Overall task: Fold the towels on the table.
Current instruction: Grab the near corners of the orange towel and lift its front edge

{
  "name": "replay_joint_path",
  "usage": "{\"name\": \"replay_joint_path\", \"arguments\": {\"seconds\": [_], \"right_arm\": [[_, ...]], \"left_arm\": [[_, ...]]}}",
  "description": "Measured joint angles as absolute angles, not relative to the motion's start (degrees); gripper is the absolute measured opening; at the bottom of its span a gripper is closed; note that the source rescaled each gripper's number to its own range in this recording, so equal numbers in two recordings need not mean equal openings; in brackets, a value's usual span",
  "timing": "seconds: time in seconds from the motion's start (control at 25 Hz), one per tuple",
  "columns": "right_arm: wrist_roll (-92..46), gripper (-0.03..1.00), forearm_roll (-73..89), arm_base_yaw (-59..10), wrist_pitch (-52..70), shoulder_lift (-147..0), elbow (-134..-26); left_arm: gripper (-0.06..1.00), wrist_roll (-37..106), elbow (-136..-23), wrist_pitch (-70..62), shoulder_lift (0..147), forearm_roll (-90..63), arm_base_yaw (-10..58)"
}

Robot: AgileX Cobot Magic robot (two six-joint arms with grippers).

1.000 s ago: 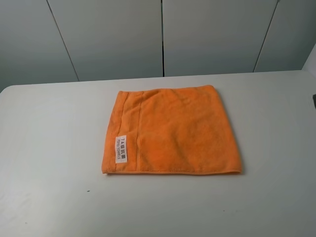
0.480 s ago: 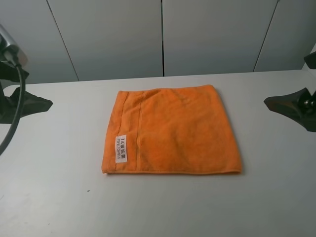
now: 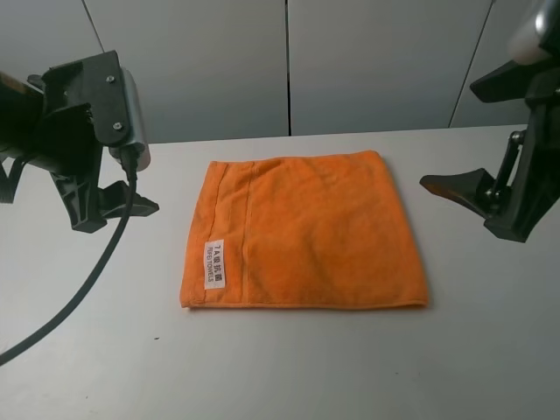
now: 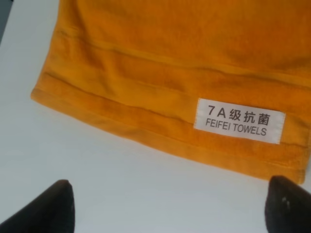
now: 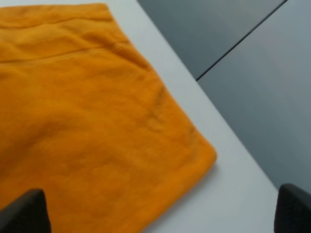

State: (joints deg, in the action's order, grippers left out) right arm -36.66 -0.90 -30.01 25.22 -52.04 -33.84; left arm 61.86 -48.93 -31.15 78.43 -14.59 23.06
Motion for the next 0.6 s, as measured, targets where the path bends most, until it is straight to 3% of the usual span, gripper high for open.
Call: {"name": "replay_joint_path", "arguments": {"seconds": [0.4,0.6], "right_arm": [[-35.7,1.0,-12.6,-37.4,35.8,-66.3,-34.4],[-28.9,1.0,-15.0,-38.2,40.1,-74.7,-41.2]], "left_arm": [[1.0,59.7,-49.3,-35.6,85.2,-7.3,24.4],[1.0,57.4,-49.2,-34.4,88.1,-6.2,24.5]]}}
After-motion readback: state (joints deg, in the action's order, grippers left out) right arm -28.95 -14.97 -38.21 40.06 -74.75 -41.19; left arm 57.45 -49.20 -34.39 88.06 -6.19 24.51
